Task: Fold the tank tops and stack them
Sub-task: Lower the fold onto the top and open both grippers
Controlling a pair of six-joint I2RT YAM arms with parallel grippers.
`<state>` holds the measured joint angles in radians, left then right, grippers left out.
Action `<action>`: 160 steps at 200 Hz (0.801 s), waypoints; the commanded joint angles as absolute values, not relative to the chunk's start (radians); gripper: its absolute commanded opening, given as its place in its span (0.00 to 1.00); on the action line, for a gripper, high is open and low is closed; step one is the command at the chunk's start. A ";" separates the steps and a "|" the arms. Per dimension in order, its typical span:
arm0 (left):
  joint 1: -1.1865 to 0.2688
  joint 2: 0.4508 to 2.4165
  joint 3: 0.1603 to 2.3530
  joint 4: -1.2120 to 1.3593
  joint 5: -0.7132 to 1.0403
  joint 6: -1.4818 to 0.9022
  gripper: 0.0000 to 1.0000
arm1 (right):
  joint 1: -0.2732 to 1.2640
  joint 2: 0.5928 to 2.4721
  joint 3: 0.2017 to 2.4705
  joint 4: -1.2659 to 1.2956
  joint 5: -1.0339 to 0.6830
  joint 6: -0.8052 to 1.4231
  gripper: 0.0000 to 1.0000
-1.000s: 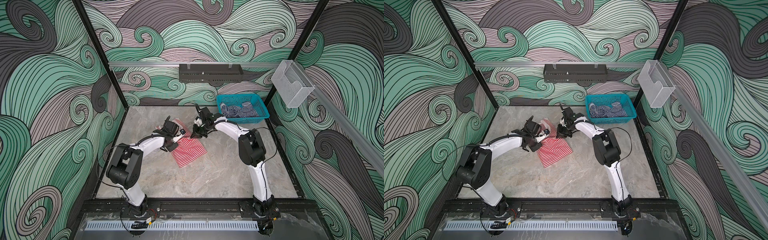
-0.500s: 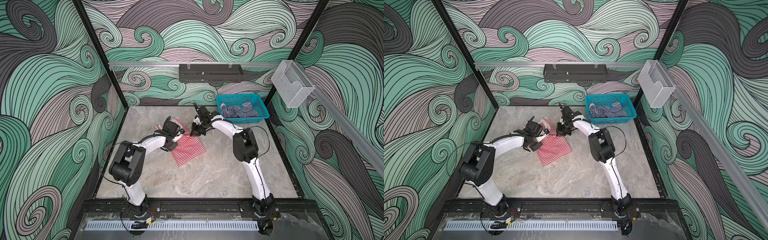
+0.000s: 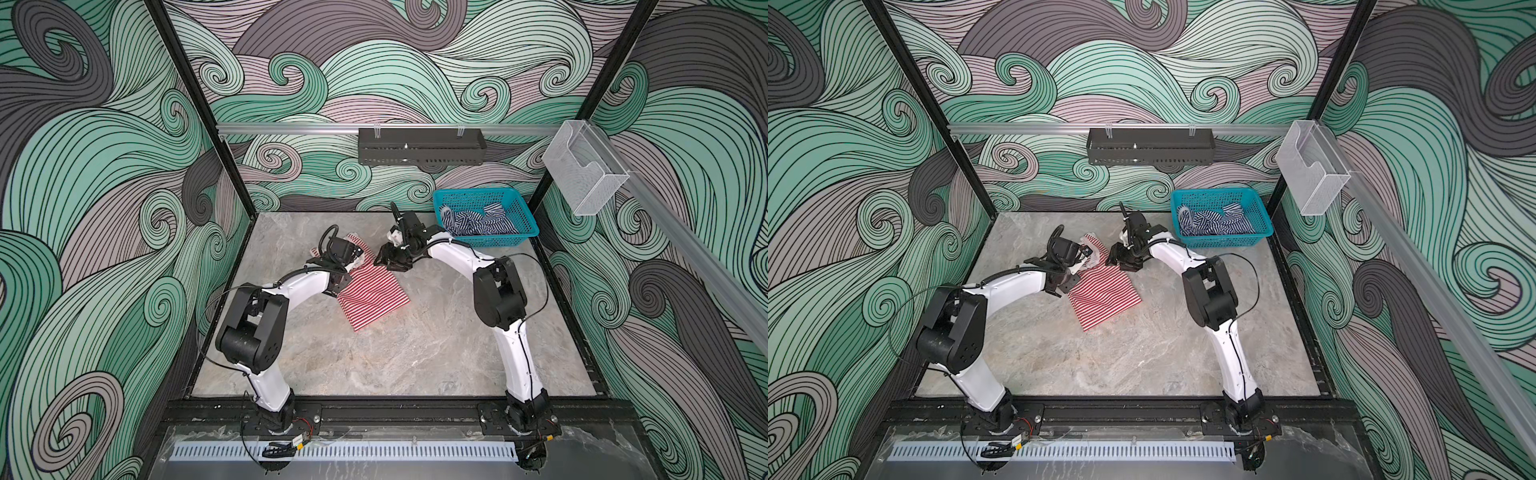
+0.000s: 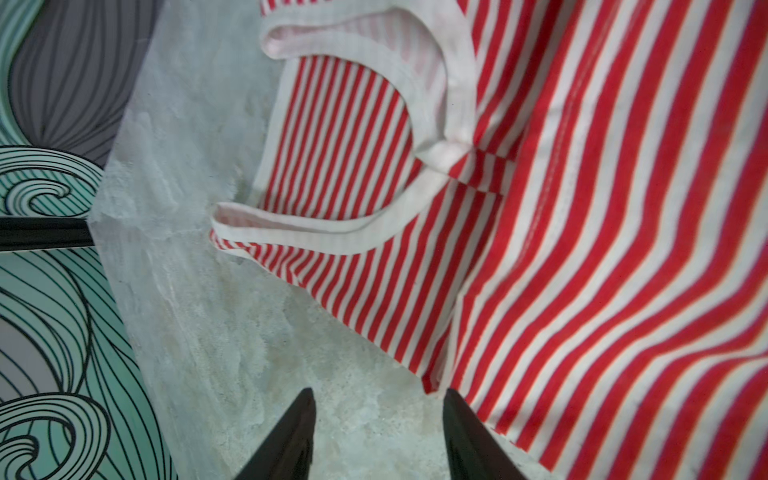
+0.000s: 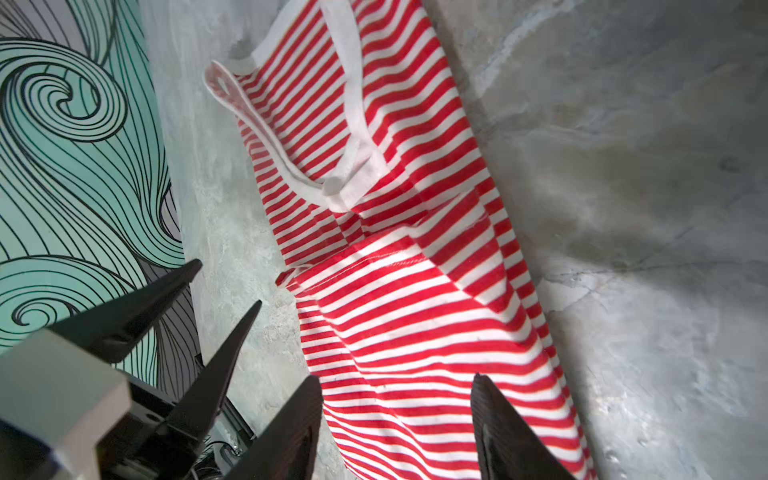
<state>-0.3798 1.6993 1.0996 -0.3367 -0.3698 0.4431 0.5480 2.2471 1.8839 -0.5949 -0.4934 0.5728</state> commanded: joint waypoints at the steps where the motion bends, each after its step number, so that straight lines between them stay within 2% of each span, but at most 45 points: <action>1: -0.372 1.629 1.122 -0.361 -0.338 0.408 0.54 | 0.576 2.167 1.836 -0.543 -0.446 0.556 0.51; 16: -0.373 1.629 1.140 -0.433 -0.231 0.397 0.53 | 0.593 2.181 1.830 -0.547 -0.439 0.548 0.38; 32: -0.373 1.655 1.153 -0.490 -0.115 0.400 0.49 | 0.606 2.225 1.863 -0.572 -0.437 0.551 0.18; 55: -0.375 1.713 1.191 -0.532 -0.032 0.385 0.42 | 0.606 2.285 1.911 -0.590 -0.416 0.567 0.01; 101: -0.374 1.904 1.319 -0.617 -0.089 0.366 0.35 | 0.591 2.404 2.032 -0.584 -0.395 0.564 0.00; 138: -0.374 1.941 1.293 -0.623 -0.185 0.390 0.35 | 0.562 2.502 2.126 -0.659 -0.376 0.584 0.00; 160: -0.373 1.963 1.270 -0.591 -0.319 0.387 0.38 | 0.543 2.553 2.161 -0.686 -0.381 0.598 0.03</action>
<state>-0.3752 1.9423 1.2850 -0.5720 -0.1677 0.3855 0.5652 2.5027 2.1151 -0.6182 -0.3988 0.5728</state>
